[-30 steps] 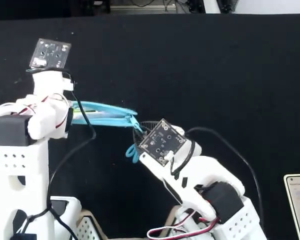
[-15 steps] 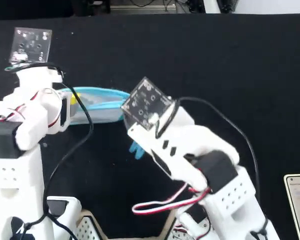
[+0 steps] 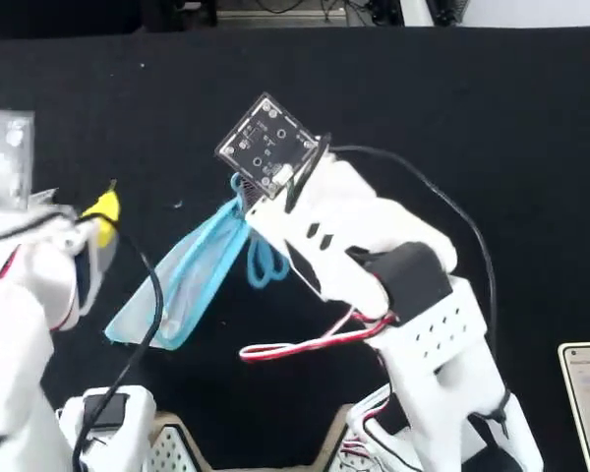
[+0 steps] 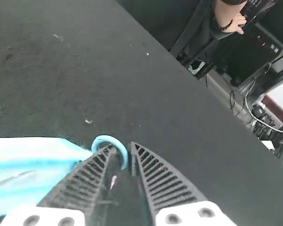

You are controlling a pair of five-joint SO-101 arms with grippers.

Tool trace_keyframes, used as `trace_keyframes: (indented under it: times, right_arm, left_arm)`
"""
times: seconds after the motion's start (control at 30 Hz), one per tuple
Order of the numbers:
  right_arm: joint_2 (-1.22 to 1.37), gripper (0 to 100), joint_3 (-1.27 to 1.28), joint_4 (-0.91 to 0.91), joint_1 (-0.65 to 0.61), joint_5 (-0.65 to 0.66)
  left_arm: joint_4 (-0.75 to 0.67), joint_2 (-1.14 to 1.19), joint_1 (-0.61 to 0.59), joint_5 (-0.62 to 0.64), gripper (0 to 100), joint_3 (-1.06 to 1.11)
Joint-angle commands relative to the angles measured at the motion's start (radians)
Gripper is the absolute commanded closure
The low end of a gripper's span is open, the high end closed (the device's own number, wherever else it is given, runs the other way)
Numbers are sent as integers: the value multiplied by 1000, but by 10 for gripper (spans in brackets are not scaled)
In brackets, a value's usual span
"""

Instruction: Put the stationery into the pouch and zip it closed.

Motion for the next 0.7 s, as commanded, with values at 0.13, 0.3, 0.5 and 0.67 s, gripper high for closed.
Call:
trace_keyframes:
  times: [0.13, 0.3, 0.5, 0.67]
  right_arm:
    - [10, 988, -150, 20, 18, 8]
    - [12, 988, -182, 20, 18, 9]
    - [13, 988, -185, 14, 18, 9]
    - [12, 988, -182, 21, 18, 9]
  left_arm:
    - [-48, -140, -47, -60, 805, 180]
    - [-40, -247, -45, -60, 805, 200]
    - [-38, -400, 84, -60, 805, 254]
    - [-46, -448, 312, -124, 805, 440]
